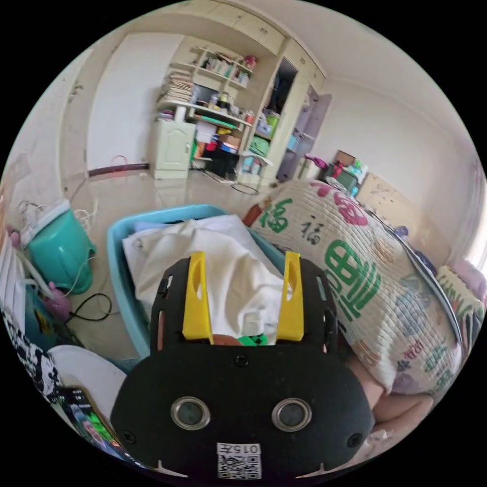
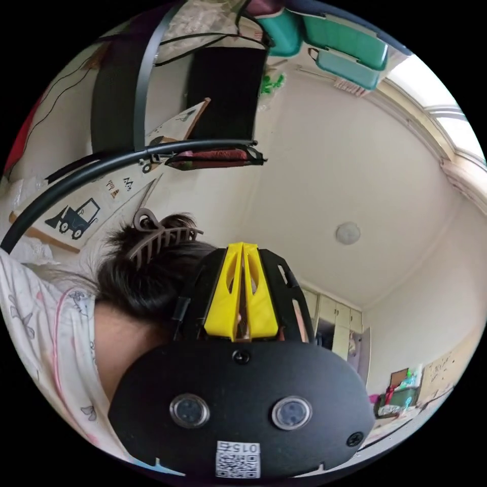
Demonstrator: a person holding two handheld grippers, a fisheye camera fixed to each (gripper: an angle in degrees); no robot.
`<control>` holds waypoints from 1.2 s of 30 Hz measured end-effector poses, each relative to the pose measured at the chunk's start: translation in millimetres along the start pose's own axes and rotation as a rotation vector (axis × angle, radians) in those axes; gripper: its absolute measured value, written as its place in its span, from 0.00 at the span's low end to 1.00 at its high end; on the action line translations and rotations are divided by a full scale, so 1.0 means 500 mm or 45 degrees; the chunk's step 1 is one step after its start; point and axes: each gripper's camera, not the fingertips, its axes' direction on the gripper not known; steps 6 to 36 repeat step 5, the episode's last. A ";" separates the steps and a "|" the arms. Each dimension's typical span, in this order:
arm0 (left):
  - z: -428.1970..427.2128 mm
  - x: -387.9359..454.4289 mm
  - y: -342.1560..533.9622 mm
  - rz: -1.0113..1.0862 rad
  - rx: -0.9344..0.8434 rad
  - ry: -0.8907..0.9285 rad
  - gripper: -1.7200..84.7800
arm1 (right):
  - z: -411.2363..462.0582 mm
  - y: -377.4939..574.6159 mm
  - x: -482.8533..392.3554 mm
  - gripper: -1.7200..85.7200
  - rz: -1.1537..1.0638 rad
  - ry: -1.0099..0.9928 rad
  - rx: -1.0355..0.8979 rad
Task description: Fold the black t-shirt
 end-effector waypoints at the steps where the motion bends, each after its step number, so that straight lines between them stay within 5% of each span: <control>1: -0.014 -0.011 0.001 -0.034 0.026 -0.049 0.26 | 0.010 0.012 0.031 0.12 0.039 0.027 -0.025; 5: 0.024 -0.068 0.011 -0.144 -0.165 0.009 0.27 | 0.040 0.102 0.177 0.14 0.277 0.259 -0.223; 36: 0.024 -0.068 0.011 -0.144 -0.165 0.009 0.27 | 0.040 0.102 0.177 0.14 0.277 0.259 -0.223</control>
